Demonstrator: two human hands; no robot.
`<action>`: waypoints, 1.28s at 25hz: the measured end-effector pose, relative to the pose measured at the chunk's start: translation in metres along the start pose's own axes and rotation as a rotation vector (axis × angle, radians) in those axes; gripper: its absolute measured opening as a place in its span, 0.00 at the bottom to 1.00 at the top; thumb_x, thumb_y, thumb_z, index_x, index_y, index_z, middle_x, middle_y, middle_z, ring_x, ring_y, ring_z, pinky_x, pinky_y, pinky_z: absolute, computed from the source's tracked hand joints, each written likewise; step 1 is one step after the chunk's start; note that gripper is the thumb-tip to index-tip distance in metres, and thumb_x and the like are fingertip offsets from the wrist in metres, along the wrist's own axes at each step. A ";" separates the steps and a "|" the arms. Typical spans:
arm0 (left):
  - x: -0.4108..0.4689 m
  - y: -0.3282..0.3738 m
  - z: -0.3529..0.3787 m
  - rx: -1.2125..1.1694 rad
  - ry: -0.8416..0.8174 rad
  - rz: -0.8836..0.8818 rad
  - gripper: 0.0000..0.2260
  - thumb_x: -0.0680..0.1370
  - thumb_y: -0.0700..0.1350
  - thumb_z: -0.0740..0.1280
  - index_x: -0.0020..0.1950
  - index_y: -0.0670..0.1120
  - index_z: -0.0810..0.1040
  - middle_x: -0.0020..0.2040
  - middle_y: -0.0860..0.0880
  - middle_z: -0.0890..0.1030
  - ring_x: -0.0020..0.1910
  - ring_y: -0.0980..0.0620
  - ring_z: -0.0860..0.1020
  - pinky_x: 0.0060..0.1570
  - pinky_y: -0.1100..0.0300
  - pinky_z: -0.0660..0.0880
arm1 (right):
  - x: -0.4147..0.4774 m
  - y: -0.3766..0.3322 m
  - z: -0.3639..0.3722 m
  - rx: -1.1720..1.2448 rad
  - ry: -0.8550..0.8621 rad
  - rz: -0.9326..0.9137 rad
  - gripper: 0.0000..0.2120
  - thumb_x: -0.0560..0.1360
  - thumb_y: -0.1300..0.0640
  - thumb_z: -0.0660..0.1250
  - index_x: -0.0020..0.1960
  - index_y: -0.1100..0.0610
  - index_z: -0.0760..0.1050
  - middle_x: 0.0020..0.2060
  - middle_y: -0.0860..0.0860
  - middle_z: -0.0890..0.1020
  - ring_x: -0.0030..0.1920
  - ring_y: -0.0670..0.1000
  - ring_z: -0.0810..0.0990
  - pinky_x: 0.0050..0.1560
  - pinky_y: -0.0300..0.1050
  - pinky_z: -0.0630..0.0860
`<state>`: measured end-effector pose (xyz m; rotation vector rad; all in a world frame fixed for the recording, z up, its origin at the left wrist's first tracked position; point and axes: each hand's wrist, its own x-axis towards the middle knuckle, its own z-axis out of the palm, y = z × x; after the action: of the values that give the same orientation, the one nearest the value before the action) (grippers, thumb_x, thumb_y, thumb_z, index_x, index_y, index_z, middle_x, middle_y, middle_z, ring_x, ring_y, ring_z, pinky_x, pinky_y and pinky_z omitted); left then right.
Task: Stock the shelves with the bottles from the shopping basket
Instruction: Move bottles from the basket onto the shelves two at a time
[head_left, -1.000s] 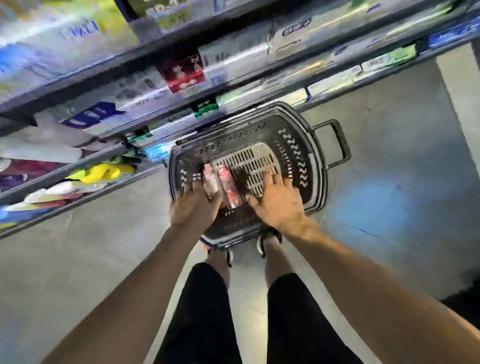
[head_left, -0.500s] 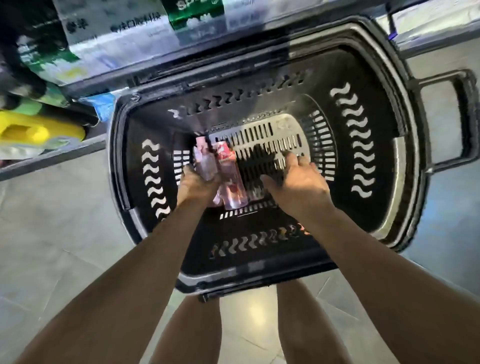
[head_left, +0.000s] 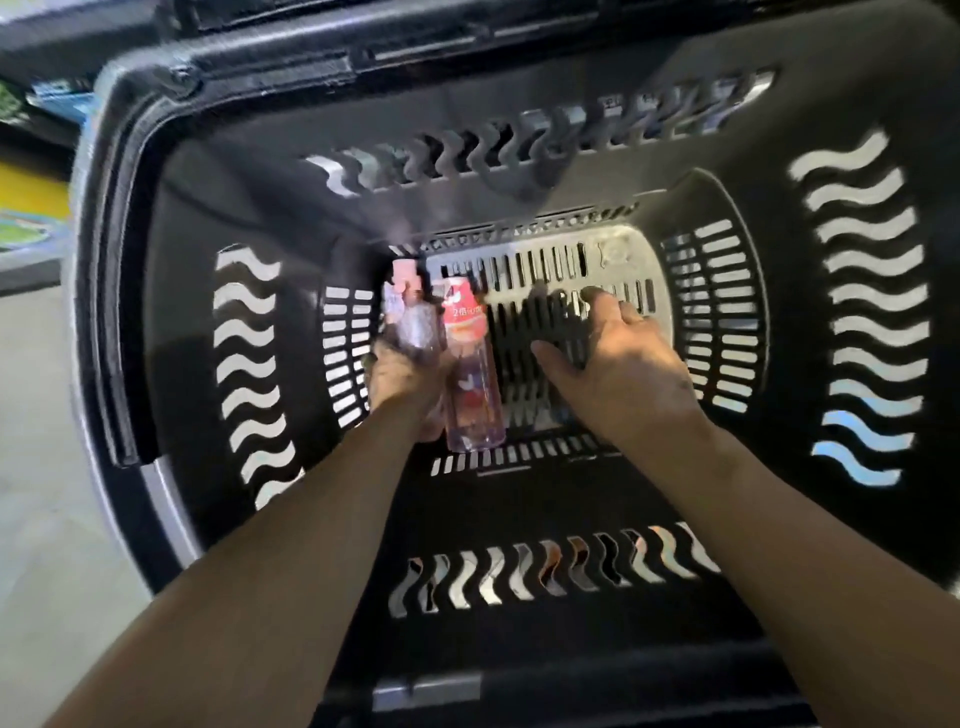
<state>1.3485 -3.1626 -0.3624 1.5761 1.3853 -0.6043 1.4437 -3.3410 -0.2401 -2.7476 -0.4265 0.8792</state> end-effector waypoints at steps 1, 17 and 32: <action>0.001 0.000 -0.002 0.040 0.013 -0.005 0.40 0.70 0.58 0.77 0.76 0.44 0.65 0.65 0.49 0.76 0.58 0.50 0.78 0.52 0.58 0.78 | 0.002 -0.001 0.000 0.007 -0.020 0.010 0.30 0.79 0.39 0.66 0.72 0.59 0.67 0.58 0.57 0.79 0.59 0.58 0.78 0.58 0.53 0.77; -0.042 0.010 -0.056 -0.044 0.119 0.078 0.29 0.70 0.45 0.79 0.59 0.52 0.63 0.46 0.59 0.74 0.40 0.64 0.73 0.39 0.67 0.68 | 0.034 -0.029 0.099 0.272 -0.315 0.260 0.50 0.74 0.34 0.69 0.82 0.56 0.47 0.77 0.59 0.62 0.76 0.62 0.64 0.71 0.64 0.68; -0.034 -0.019 -0.067 -0.081 0.172 0.096 0.29 0.69 0.46 0.80 0.59 0.52 0.63 0.45 0.59 0.75 0.42 0.62 0.75 0.38 0.69 0.69 | 0.031 -0.050 0.170 0.288 -0.266 0.178 0.43 0.66 0.41 0.77 0.70 0.56 0.60 0.64 0.56 0.67 0.63 0.60 0.73 0.61 0.58 0.75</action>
<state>1.3081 -3.1228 -0.3097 1.6491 1.4320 -0.3579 1.3567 -3.2632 -0.3774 -2.4400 -0.0877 1.2503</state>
